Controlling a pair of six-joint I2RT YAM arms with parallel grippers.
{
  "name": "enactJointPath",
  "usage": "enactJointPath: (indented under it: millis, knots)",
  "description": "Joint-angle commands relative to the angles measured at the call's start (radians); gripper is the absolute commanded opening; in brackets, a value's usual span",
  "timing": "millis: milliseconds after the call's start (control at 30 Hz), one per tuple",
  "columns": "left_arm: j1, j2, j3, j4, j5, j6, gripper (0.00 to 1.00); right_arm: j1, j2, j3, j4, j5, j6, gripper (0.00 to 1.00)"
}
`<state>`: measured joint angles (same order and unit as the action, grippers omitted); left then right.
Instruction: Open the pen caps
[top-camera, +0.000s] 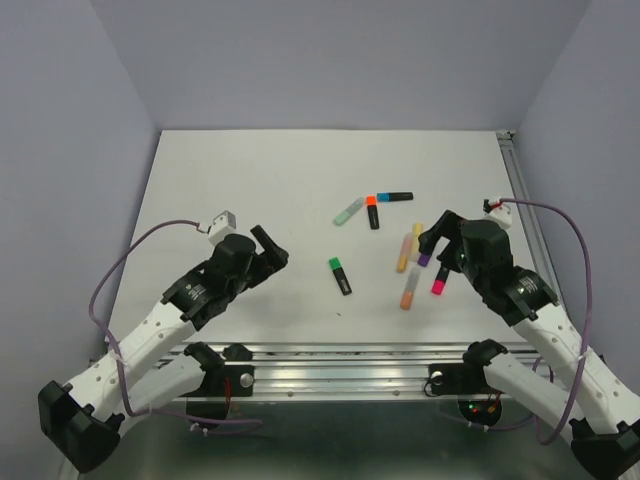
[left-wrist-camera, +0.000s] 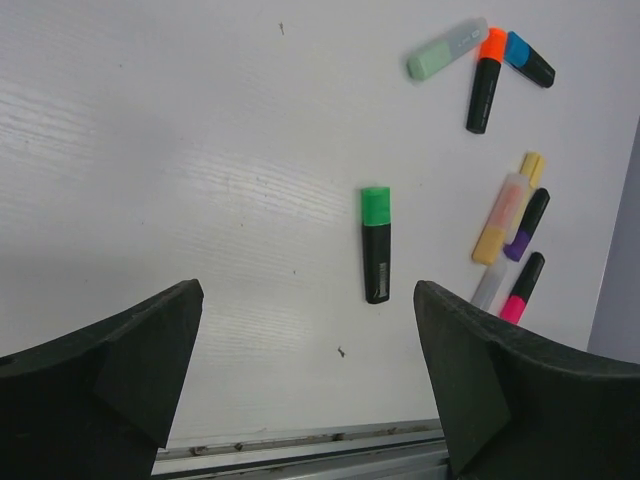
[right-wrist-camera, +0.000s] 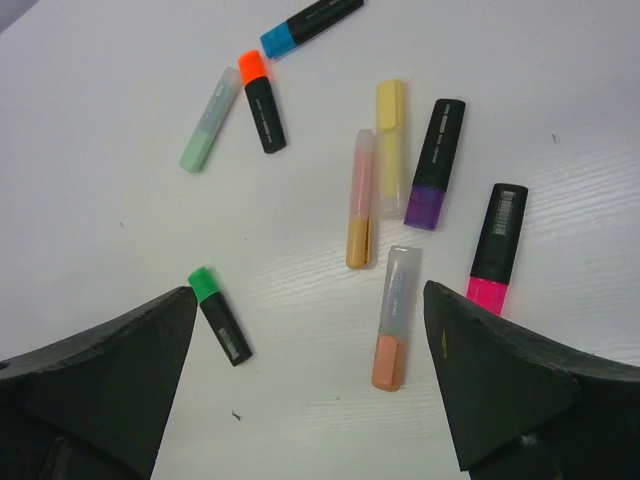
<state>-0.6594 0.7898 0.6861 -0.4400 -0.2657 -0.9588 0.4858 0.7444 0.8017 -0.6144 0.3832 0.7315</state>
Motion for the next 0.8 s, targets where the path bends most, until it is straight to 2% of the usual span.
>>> enactJointPath:
  millis: [0, 33, 100, 300, 367, 433, 633, 767]
  knots:
    - [-0.008, 0.041, -0.025, 0.095, 0.054, 0.009, 0.99, 0.004, 0.007, 0.083, 0.029, 0.029, -0.017, 1.0]
    - [-0.022, 0.066, -0.033, 0.112, 0.071, 0.003, 0.99, 0.004, 0.028, 0.093, 0.0, 0.098, 0.062, 1.0]
    - [-0.046, 0.115, -0.028, 0.153, 0.079, -0.003, 0.99, 0.004, 0.045, 0.096, -0.025, 0.123, 0.071, 1.0]
    - [-0.192, 0.273, 0.038, 0.205, 0.031, -0.032, 0.99, 0.004, 0.062, 0.071, 0.053, 0.037, 0.011, 1.0]
    - [-0.227, 0.345, 0.075, 0.221, 0.019, -0.043, 0.99, 0.004, 0.067, 0.071, 0.028, 0.083, 0.07, 1.0]
    - [-0.275, 0.396, 0.101, 0.231, 0.007, -0.043, 0.99, 0.004, 0.064, 0.067, 0.031, 0.083, 0.06, 1.0]
    - [-0.344, 0.656, 0.243, 0.213, 0.0, -0.066, 0.99, 0.004, 0.039, 0.028, 0.073, 0.056, 0.045, 1.0]
    - [-0.361, 0.785, 0.338, 0.132, -0.021, -0.093, 0.99, 0.004, 0.05, 0.024, 0.055, 0.063, 0.037, 1.0]
